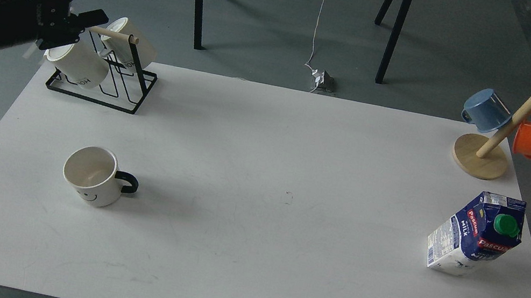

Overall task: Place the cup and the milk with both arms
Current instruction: 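Lower the left gripper from the mug rack toward the white mug, then grasp the white mug with black handle with the left gripper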

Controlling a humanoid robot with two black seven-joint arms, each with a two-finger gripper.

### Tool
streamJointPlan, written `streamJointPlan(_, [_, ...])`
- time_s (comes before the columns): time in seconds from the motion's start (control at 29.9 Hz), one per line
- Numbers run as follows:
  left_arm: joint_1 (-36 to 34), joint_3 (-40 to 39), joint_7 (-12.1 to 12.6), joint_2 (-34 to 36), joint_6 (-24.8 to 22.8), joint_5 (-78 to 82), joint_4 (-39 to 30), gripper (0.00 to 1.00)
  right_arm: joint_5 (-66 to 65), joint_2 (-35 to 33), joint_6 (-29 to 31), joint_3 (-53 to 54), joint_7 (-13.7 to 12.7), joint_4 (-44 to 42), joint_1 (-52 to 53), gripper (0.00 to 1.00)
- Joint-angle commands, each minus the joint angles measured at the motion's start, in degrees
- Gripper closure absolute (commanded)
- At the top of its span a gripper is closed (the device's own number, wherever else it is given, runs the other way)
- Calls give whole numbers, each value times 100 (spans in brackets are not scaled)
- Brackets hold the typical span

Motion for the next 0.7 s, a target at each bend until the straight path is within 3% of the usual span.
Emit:
streamJointPlan(0.0, [317, 66, -27, 236, 199, 1135, -211, 15, 0, -6, 0, 161, -8, 44, -117, 1])
streamJointPlan(0.33, [1389, 83, -9, 61, 1640, 4158, -63, 23, 18, -138, 0, 311, -17, 97, -302, 1])
streamJointPlan(0.57, [1662, 101, -62, -247, 1870, 5153, 254, 38, 316, -138, 0, 584, -9, 246, -355, 1])
streamJointPlan(0.67, [1759, 285, -62, -545, 1992, 5548, 315, 40, 343, -112, 0, 584, -8, 246, -381, 1])
